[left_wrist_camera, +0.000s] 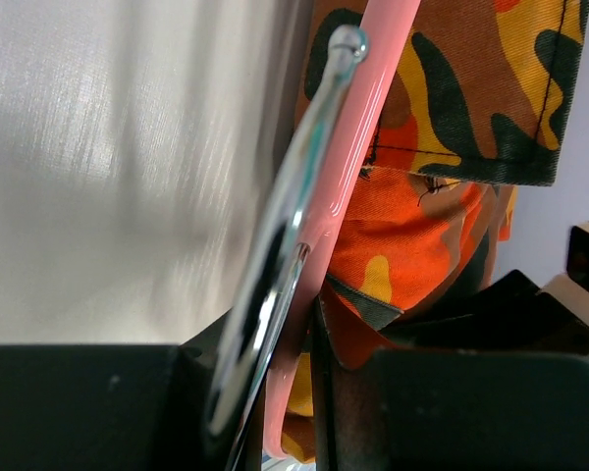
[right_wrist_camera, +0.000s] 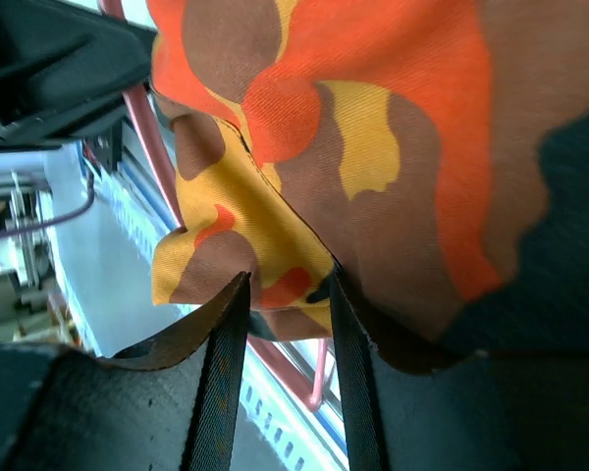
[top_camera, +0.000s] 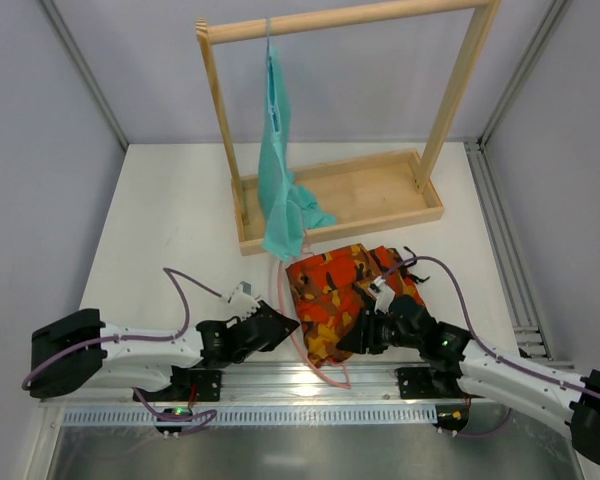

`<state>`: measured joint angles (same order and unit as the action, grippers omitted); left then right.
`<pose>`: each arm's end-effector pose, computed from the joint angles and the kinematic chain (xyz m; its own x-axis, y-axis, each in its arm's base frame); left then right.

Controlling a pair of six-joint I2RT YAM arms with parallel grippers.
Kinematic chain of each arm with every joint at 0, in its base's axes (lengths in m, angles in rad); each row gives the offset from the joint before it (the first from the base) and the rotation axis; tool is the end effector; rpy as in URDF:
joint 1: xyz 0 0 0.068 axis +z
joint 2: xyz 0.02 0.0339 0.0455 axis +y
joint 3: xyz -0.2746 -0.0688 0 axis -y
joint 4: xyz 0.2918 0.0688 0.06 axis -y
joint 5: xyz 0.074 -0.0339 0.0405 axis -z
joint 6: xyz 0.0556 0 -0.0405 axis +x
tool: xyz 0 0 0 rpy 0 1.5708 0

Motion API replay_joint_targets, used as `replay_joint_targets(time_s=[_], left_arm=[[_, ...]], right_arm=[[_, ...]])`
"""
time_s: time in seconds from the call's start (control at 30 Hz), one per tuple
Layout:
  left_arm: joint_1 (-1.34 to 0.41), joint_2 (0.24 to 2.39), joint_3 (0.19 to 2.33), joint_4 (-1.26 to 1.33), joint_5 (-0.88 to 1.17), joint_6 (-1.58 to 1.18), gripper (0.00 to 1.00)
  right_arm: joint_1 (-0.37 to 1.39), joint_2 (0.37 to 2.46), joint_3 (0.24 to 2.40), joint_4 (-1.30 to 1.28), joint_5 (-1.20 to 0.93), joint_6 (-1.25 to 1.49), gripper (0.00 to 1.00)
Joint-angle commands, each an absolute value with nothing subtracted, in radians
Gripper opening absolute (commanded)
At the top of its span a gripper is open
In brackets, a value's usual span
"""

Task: Place the trousers on the hanger
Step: Place trousers on hanger

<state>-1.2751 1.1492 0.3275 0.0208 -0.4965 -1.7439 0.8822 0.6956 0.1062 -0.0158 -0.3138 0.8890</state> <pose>0.0941 -0.2179 0.1030 -0.6973 -0.6831 -0.2170 -0.3343 0.5778 -0.7446 0.1071 0.1572 0.1050 -0.9233 0.0403 -0.3819 -0.2838 0.5985 0.7492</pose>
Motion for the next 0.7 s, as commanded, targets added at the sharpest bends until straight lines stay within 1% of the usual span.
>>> replay_joint_targets(time_s=[0.0, 0.1, 0.2, 0.23, 0.43, 0.5, 0.53, 0.57, 0.67], left_arm=[[-1.284, 1.187, 0.298, -0.127, -0.388, -1.697, 0.0], [-1.287, 1.2, 0.301, -0.124, -0.384, -1.69, 0.0], [-1.287, 1.209, 0.313, -0.124, -0.377, -1.677, 0.0], [-1.289, 1.207, 0.314, -0.127, -0.376, -1.677, 0.0], [-1.302, 1.184, 0.295, -0.153, -0.39, -1.709, 0.0], [-1.304, 1.177, 0.282, -0.147, -0.394, -1.718, 0.0], [-1.304, 1.175, 0.279, -0.146, -0.394, -1.723, 0.0], [-1.304, 1.175, 0.276, -0.144, -0.394, -1.724, 0.0], [-1.304, 1.174, 0.276, -0.147, -0.394, -1.724, 0.0]], right_arm=[[0.894, 0.518, 0.159, -0.164, -0.14, 0.927, 0.41], [0.896, 0.492, 0.247, -0.155, -0.192, 0.894, 0.41], [0.907, 0.595, 0.311, -0.072, -0.271, 0.888, 0.41], [0.929, 0.659, 0.321, -0.045, -0.281, 0.89, 0.41], [1.048, 0.837, 0.367, 0.147, -0.236, 0.92, 0.4], [1.1, 0.919, 0.295, 0.257, -0.203, 0.955, 0.39], [1.117, 0.951, 0.252, 0.314, -0.189, 1.004, 0.37], [1.147, 0.995, 0.163, 0.425, -0.169, 1.032, 0.36], [1.158, 1.038, 0.085, 0.479, -0.115, 1.066, 0.34]])
